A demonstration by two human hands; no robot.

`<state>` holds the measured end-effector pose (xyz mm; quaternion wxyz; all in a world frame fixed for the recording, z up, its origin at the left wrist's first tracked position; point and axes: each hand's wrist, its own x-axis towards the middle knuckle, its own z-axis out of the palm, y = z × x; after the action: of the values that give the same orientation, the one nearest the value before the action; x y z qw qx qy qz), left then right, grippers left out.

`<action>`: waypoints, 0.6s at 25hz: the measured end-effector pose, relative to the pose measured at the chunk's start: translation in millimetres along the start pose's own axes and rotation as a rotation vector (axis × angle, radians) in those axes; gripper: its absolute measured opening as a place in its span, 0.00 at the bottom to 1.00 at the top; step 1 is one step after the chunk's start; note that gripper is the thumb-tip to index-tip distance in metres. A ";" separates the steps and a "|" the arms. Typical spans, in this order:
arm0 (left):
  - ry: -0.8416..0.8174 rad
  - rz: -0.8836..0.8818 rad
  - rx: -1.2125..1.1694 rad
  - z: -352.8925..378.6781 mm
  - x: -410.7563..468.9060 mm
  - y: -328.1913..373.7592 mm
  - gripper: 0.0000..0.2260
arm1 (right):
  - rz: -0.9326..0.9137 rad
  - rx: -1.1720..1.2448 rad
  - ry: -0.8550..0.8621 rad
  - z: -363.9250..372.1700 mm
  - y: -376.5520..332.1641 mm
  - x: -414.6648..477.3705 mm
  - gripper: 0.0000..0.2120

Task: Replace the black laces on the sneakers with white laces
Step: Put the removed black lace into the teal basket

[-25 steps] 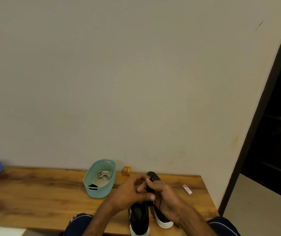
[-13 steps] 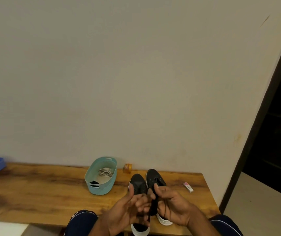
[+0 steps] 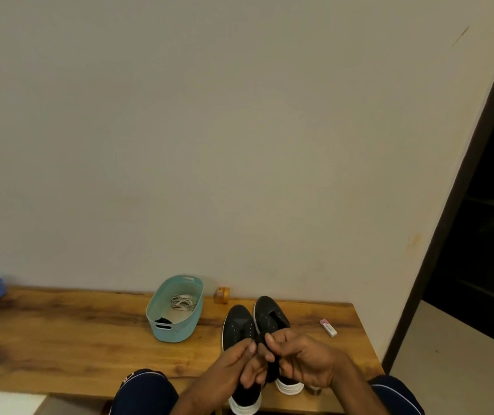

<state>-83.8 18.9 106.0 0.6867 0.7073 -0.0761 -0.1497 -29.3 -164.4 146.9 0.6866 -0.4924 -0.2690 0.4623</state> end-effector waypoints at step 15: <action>0.267 -0.120 0.077 17.7 8.2 -41.6 0.12 | -0.117 0.231 0.304 -27.4 82.2 18.3 0.19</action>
<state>-85.7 1.4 63.5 0.6529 0.7500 0.0523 -0.0919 -29.4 -152.5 59.1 0.7969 -0.4580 -0.1355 0.3700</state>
